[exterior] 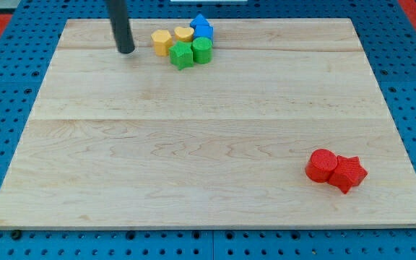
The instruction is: Push the red star into the green star
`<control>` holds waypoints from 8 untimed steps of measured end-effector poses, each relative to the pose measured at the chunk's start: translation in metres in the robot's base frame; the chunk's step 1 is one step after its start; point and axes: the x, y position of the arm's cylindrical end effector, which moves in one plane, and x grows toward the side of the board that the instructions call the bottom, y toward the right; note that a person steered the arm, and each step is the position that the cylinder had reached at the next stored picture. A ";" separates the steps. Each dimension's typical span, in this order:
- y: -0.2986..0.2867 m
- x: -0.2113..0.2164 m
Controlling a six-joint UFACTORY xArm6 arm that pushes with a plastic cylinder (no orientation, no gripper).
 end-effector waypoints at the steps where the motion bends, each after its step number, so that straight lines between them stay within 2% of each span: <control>1: 0.005 0.104; 3: 0.092 0.273; 4: 0.112 0.316; 5: 0.137 0.315; 6: 0.252 0.313; 7: 0.318 0.316; 8: 0.358 0.315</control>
